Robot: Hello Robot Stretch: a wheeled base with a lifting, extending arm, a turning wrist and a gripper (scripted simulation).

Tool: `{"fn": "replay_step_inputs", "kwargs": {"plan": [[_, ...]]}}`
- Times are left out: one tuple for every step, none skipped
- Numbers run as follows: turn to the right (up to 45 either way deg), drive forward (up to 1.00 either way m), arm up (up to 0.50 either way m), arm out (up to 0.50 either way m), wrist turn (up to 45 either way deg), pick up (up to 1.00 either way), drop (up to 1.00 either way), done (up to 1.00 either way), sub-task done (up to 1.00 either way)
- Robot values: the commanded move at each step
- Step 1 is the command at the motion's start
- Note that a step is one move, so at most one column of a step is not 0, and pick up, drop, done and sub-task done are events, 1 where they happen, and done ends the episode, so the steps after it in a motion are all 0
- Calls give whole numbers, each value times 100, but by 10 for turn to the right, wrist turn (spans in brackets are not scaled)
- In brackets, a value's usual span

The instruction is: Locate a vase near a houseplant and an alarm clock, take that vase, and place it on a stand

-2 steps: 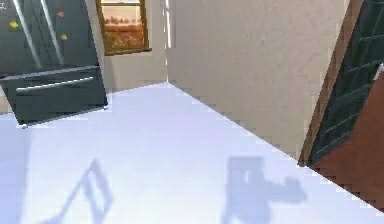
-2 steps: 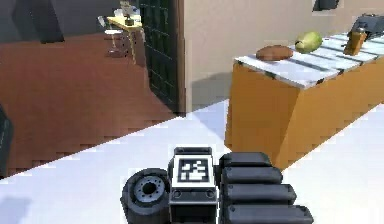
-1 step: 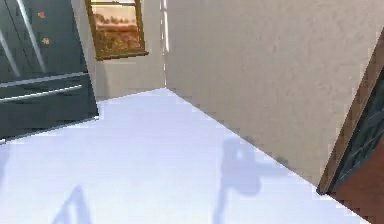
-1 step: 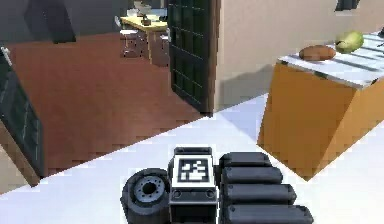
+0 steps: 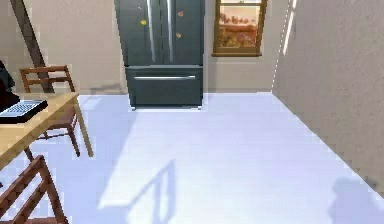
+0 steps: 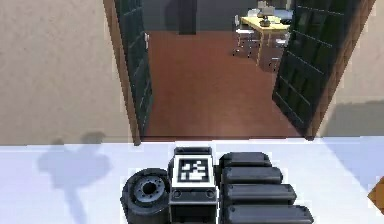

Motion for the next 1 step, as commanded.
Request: {"fn": "replay_step_inputs", "kwargs": {"plan": [[0, 100, 0, 0, 0, 0, 0, 0, 0]]}}
